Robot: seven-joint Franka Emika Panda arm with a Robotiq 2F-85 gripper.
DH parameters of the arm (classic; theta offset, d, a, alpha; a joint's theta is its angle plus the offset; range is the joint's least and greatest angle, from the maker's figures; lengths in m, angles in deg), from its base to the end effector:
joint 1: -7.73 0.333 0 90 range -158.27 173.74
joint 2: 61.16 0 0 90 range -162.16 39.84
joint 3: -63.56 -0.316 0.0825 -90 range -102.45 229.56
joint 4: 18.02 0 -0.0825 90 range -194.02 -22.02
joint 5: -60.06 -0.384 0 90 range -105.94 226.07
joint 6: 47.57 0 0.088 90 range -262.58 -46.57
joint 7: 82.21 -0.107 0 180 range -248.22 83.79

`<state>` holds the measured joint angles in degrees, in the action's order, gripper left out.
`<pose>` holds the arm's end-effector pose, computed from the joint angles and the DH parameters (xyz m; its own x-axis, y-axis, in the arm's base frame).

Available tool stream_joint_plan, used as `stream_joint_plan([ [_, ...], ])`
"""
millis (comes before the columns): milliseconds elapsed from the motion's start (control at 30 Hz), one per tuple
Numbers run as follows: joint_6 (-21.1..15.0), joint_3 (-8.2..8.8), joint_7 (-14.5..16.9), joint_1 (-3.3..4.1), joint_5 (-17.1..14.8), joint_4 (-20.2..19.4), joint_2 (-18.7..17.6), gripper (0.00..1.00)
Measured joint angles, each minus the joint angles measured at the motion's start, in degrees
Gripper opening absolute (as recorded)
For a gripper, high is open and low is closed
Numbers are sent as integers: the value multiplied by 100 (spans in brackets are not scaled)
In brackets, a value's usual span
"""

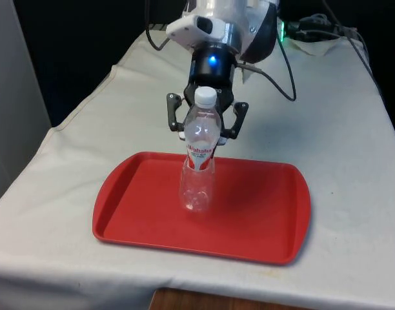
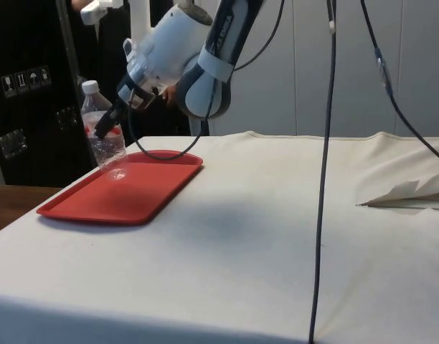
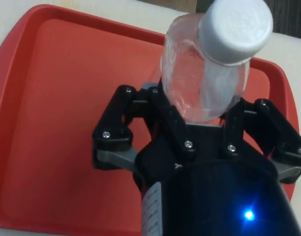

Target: Place the bottle upright on the tray.

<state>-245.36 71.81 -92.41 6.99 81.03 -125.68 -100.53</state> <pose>0.6739 -0.0504 0.2440 0.6447 0.1602 0.7475 0.0706 -0.9861 0.1505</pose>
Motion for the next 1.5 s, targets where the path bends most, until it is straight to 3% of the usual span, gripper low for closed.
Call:
stream_joint_plan([
  [500, -195, 46, -699, -6, 0, 275, -281, 18],
  [900, -367, 74, -1243, -57, 0, 384, -470, 18],
  [1500, -218, 120, -1364, -69, 0, 390, -476, 18],
])
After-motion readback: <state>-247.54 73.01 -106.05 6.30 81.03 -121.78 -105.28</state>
